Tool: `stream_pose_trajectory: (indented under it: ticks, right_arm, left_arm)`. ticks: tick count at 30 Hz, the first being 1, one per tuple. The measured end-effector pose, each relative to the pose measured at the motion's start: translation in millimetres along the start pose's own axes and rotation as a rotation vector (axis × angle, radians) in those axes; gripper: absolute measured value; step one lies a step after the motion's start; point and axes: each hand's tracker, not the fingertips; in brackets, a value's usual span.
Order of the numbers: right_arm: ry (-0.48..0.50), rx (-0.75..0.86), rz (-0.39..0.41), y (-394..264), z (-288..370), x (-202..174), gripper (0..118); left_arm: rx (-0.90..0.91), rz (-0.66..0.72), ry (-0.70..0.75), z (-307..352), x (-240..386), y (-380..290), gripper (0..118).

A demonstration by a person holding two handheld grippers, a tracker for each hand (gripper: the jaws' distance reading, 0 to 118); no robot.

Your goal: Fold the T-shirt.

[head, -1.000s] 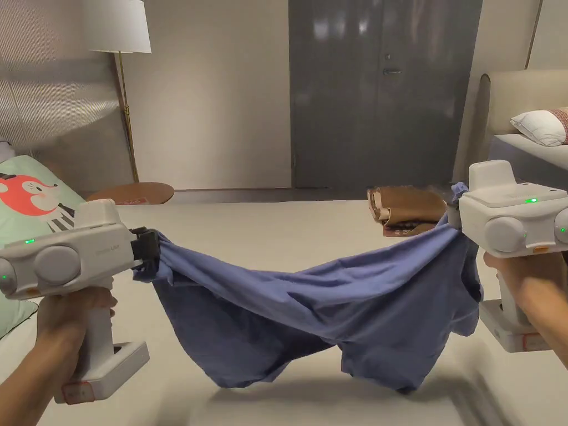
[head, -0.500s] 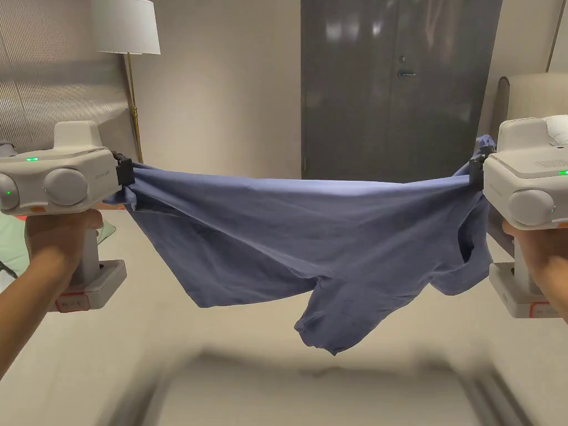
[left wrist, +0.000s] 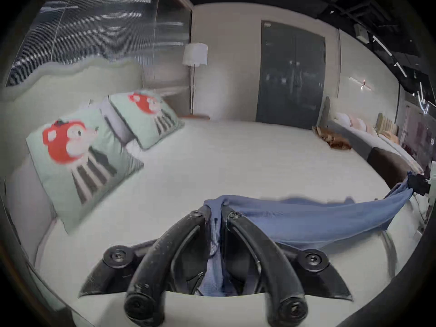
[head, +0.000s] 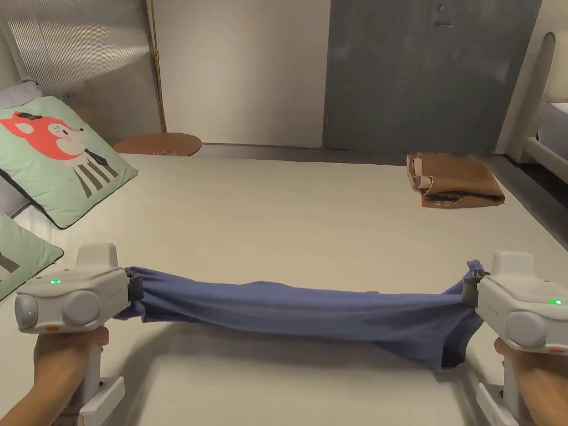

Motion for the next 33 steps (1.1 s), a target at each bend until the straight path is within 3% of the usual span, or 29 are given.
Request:
stream_pose_trajectory:
  ticks: [3,10,19,28,33]
  right_arm:
    - [0.010,-0.056,-0.023,-47,12,3,7]
    - [0.024,-0.153,-0.089,-120,70,12,7]
    - [0.003,-0.180,-0.183,-157,136,30,6]
    - [-0.014,-0.311,-0.137,-203,191,37,7]
    - [-0.010,-0.354,-0.104,-232,198,37,6]
  left_arm:
    - [-0.071,0.050,-0.012,7,-19,-47,3]
    - [-0.157,0.001,-0.005,31,-43,-127,3]
    - [-0.205,0.005,-0.013,96,-56,-182,3]
    - [-0.274,-0.099,-0.004,143,-57,-228,3]
    - [-0.300,-0.055,0.008,146,-65,-231,3]
